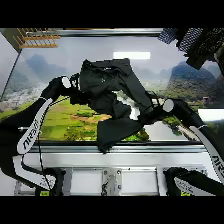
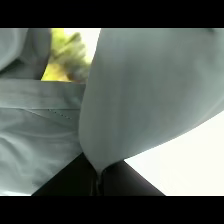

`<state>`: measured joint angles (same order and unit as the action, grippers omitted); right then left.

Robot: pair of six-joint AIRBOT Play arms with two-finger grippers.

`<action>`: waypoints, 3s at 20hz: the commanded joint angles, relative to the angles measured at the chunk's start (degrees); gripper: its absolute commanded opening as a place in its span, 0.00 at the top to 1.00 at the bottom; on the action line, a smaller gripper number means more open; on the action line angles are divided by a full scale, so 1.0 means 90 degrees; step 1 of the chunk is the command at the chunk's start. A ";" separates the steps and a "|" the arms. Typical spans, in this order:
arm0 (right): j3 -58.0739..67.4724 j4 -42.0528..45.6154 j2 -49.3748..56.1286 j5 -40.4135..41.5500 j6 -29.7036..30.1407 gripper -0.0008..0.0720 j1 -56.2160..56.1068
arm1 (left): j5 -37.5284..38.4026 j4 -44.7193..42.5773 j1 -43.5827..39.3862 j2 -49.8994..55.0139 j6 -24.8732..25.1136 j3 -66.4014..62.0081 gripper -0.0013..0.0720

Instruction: Fold the clothes and pants, and hang the long-sleeved shirts on hangers.

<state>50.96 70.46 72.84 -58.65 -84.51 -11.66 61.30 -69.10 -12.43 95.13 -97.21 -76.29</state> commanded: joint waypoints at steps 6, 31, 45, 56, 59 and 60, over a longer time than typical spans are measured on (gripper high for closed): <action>0.3104 0.1032 -0.0015 -0.0634 -0.0044 0.96 0.2115 | 0.0738 0.0024 -0.3082 -0.2217 0.0770 -0.0010 0.97; 0.2652 0.0311 -0.0272 -0.0964 -0.0044 0.09 0.2344 | -0.0027 -0.3201 -0.2895 0.0432 0.0702 -0.0663 0.31; 0.2650 0.0311 -0.0274 -0.0850 -0.0044 0.09 0.2331 | 0.0126 -0.3184 -0.2072 0.0102 0.0019 -0.0673 0.97; 0.2650 0.0308 -0.0272 -0.0986 -0.0041 0.09 0.2317 | -0.0294 -0.2771 0.1831 -0.3279 -0.0588 0.3060 0.97; 0.2650 0.0311 -0.0272 -0.0991 -0.0044 0.09 0.2317 | -0.0546 -0.1763 0.2977 -0.3468 -0.0546 0.3313 0.37; 0.2650 0.0308 -0.0272 -0.0988 -0.0044 0.09 0.2317 | -0.0546 -0.1035 0.3279 -0.3509 -0.0185 0.3242 0.31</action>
<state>74.81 73.28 70.41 -67.53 -84.90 9.26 57.89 -90.32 8.27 65.89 -101.97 -49.65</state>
